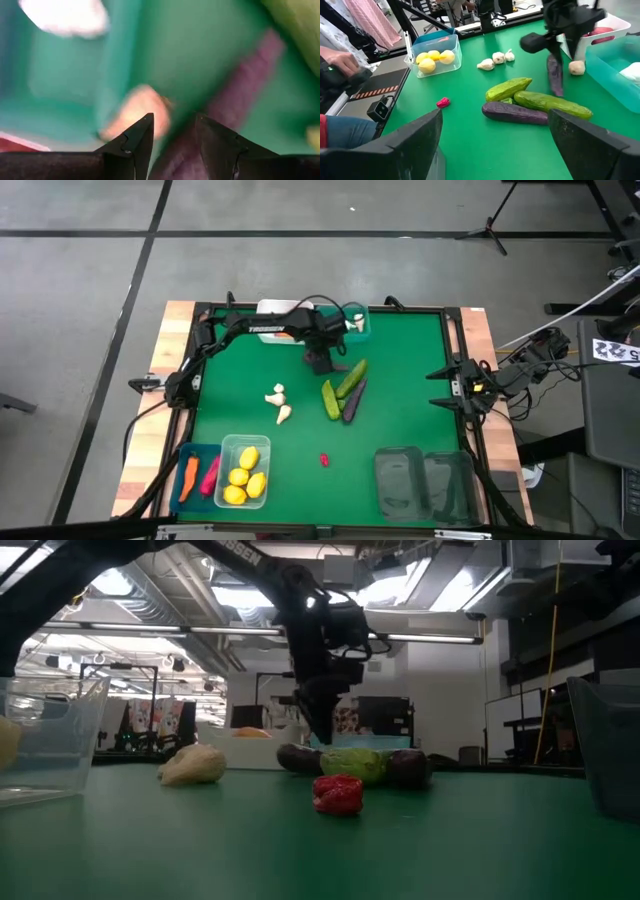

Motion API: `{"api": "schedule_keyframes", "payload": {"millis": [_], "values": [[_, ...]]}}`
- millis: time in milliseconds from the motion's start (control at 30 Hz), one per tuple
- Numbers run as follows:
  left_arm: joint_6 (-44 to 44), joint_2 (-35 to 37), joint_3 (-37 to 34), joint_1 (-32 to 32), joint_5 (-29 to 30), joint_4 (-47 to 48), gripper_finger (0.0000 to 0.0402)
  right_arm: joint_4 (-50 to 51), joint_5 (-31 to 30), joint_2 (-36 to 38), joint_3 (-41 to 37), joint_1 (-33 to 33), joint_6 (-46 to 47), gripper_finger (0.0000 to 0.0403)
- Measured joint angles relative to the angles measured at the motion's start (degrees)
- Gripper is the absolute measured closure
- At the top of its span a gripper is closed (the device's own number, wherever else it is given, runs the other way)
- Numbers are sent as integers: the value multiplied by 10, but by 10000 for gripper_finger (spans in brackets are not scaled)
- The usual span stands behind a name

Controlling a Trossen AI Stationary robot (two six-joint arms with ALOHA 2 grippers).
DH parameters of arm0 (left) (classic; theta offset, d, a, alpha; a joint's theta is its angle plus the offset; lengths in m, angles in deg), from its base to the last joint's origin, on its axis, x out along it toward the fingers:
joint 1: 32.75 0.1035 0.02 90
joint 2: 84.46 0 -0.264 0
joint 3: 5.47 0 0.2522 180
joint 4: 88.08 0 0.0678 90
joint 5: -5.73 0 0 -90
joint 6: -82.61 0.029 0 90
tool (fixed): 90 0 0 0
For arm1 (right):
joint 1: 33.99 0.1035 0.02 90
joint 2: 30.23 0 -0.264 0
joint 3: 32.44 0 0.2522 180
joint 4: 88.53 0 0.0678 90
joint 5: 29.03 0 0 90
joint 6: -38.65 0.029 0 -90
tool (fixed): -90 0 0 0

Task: Sort produce into baskets
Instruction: Put the white garlic into the green bin, then put the eggplant into the left black bin

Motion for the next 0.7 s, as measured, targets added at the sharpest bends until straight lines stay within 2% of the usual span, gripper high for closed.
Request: {"api": "schedule_keyframes", "payload": {"millis": [167, 433, 700], "values": [[-11, 0, -1, -10, -2, 48, 259, 1, 0, 0, 0, 0, 0, 42], [1, 0, -1, -25, -1, 22, 259, 1, 0, 0, 0, 0, 0, 42], [-60, 0, 0, -24, 0, 5, 258, 1, 0, 0, 0, 0, 0, 42]]}}
